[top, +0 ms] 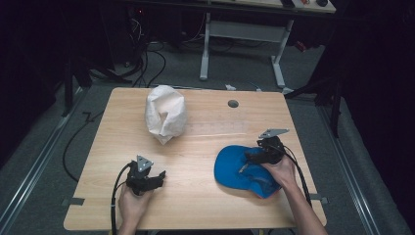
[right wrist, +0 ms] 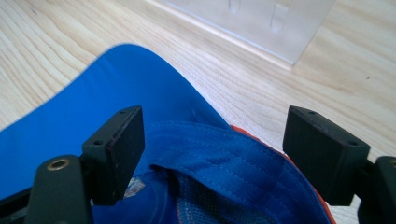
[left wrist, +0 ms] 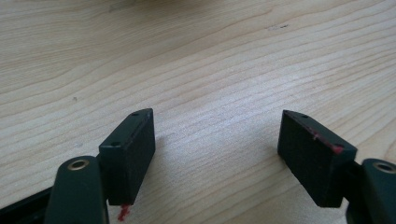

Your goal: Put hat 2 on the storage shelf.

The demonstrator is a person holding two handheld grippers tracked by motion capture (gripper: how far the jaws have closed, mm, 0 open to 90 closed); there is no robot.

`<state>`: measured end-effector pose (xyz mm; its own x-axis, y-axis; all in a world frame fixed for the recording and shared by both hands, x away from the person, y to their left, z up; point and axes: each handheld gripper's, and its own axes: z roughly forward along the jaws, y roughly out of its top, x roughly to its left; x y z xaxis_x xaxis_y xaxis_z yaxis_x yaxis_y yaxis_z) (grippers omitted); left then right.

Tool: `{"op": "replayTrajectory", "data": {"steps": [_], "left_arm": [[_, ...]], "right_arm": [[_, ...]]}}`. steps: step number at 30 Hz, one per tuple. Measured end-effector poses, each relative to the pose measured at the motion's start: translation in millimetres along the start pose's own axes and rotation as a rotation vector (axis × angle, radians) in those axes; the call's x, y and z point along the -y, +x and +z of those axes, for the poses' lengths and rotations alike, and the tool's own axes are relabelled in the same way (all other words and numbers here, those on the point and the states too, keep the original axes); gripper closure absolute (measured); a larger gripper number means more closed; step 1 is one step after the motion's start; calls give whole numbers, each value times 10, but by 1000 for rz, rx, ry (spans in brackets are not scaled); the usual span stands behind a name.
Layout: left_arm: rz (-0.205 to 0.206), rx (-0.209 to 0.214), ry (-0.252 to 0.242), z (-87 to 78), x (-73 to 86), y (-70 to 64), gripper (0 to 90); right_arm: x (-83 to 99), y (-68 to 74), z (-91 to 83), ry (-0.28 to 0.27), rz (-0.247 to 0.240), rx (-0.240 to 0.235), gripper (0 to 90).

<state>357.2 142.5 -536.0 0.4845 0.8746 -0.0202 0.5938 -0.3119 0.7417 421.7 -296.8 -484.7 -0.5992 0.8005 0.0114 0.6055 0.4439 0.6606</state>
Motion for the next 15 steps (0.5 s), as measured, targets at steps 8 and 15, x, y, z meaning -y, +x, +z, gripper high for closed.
{"op": "replayTrajectory", "data": {"steps": [8,15], "left_arm": [[-2,-1,-1,0,0,-2,280],[-2,-1,-1,0,1,-2,280]], "right_arm": [[63,-85,173,68,23,-33,297],[96,-72,238,111,-8,-22,503]]}}
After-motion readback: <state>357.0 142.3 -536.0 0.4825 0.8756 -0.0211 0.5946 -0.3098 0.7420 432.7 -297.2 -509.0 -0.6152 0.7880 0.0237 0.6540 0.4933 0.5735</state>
